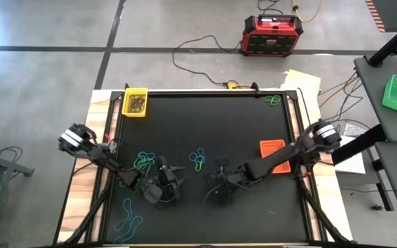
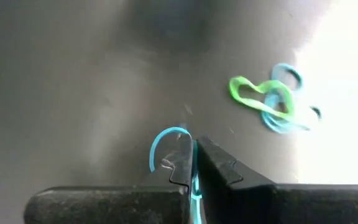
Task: Sort rubber bands into baskets
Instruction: Put the blue rubber band into the orange bin
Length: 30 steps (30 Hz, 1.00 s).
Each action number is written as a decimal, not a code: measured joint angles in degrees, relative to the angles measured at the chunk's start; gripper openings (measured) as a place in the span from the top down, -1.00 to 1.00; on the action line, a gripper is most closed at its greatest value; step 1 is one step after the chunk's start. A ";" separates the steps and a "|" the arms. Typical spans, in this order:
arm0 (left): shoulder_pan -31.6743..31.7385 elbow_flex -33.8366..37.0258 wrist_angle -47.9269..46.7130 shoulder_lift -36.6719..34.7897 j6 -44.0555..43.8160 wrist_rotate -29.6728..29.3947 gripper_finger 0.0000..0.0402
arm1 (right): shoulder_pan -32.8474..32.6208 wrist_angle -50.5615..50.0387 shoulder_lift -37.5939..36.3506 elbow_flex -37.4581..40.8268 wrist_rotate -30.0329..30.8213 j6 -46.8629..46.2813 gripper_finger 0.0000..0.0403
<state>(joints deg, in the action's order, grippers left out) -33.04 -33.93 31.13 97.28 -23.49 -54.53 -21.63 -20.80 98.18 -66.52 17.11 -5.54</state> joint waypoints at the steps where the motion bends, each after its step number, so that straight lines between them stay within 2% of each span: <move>1: 0.08 0.00 0.01 0.04 0.00 -0.44 0.24 | -0.02 -1.82 -1.32 0.08 0.93 -0.35 0.96; 11: 0.55 0.00 0.28 0.06 0.00 -1.12 0.24 | -0.09 -18.31 -13.59 0.00 4.29 -7.34 0.96; 19: 0.64 0.00 0.23 0.06 -0.02 -1.11 0.24 | -0.09 -37.33 -20.53 0.01 5.39 -17.23 0.96; 26: 0.85 0.00 0.21 0.06 0.00 -1.96 0.24 | -0.07 -40.55 -24.78 2.77 6.11 -20.69 0.96; 30: 0.85 0.00 0.18 0.06 0.05 -1.94 0.24 | 0.31 -47.99 -27.09 4.73 6.97 -25.90 0.96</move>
<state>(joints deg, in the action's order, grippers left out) -32.18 -33.93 31.31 97.34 -23.44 -56.47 -21.32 -68.79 71.09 -61.79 24.09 -31.44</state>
